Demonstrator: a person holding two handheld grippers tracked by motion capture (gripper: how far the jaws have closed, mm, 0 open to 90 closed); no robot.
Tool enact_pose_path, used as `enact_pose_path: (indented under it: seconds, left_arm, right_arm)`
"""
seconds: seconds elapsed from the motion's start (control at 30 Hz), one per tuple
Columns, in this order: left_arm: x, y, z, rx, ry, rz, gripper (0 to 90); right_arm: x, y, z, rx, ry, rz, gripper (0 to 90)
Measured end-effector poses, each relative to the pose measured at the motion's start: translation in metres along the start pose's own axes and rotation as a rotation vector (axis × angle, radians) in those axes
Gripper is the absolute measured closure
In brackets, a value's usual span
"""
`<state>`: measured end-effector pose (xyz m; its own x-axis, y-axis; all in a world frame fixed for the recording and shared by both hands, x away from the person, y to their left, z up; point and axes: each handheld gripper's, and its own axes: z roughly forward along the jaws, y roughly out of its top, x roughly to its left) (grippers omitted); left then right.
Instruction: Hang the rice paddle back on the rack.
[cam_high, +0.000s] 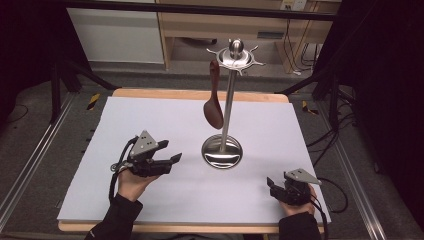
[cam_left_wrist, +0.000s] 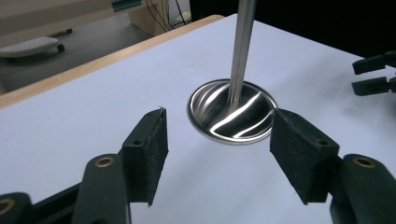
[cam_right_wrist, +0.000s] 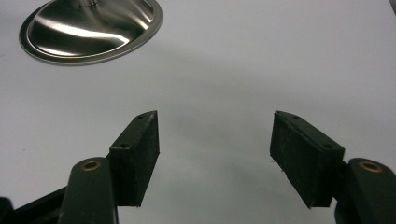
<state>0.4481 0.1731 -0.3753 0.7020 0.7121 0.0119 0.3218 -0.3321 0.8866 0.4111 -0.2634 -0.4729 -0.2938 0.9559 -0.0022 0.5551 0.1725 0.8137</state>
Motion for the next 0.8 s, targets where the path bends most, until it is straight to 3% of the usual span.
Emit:
enact_pose_path:
  seconds: [0.1,0.3,0.8]
  left_arm:
    - [0.002,-0.012,-0.002,0.022,0.019,0.009,34.8]
    - [0.01,-0.037,-0.008,0.049,0.071,-0.012,31.8]
    - [0.041,-0.103,-0.029,0.062,0.207,-0.121,28.1]
  right_arm:
    - [-0.001,0.0,0.0,-0.002,-0.004,0.001,32.3]
    - [-0.003,-0.002,0.0,0.008,-0.012,0.015,30.3]
    - [-0.01,-0.005,0.002,0.025,-0.043,0.01,25.9]
